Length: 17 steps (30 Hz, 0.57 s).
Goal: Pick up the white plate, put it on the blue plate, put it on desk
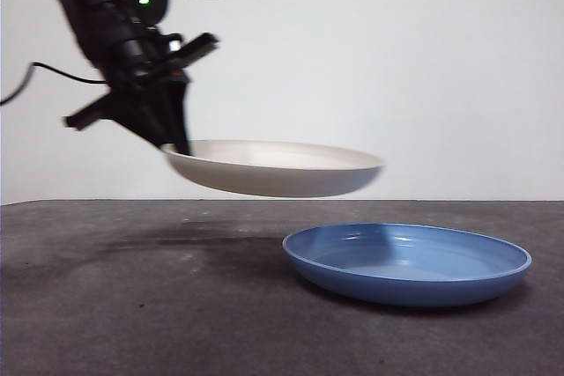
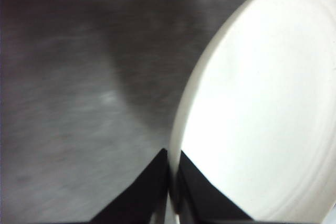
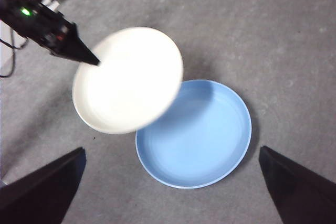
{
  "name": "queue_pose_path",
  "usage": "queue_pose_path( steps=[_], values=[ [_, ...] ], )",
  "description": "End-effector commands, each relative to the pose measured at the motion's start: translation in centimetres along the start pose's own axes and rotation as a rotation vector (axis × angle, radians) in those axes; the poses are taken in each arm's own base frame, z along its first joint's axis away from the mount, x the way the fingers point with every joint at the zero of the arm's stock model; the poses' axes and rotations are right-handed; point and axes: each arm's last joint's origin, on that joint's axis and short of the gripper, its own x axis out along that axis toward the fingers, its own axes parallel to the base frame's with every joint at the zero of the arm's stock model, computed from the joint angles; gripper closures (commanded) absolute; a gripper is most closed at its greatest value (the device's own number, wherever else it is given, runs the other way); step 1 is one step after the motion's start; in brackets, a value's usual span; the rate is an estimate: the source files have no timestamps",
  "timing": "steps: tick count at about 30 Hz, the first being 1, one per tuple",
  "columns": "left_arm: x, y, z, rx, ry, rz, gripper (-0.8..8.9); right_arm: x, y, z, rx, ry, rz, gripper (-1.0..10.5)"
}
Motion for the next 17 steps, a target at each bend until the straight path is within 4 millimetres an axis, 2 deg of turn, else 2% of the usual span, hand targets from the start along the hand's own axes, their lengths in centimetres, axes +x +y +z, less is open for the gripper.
queue_pose_path(
  steps=[1,9,17],
  values=[
    [1.9,-1.6,0.8,0.013,0.016,-0.021,8.05,-0.4,0.3,0.5,-0.039,-0.029,0.004,3.7],
    [6.0,-5.8,2.3,0.096,0.081,-0.047,8.05,-0.4,0.3,0.7,-0.046,-0.044,0.007,3.7],
    [9.0,-7.5,3.7,0.119,0.139,-0.053,8.05,-0.4,0.3,0.7,-0.049,-0.051,0.008,3.7]
  ],
)
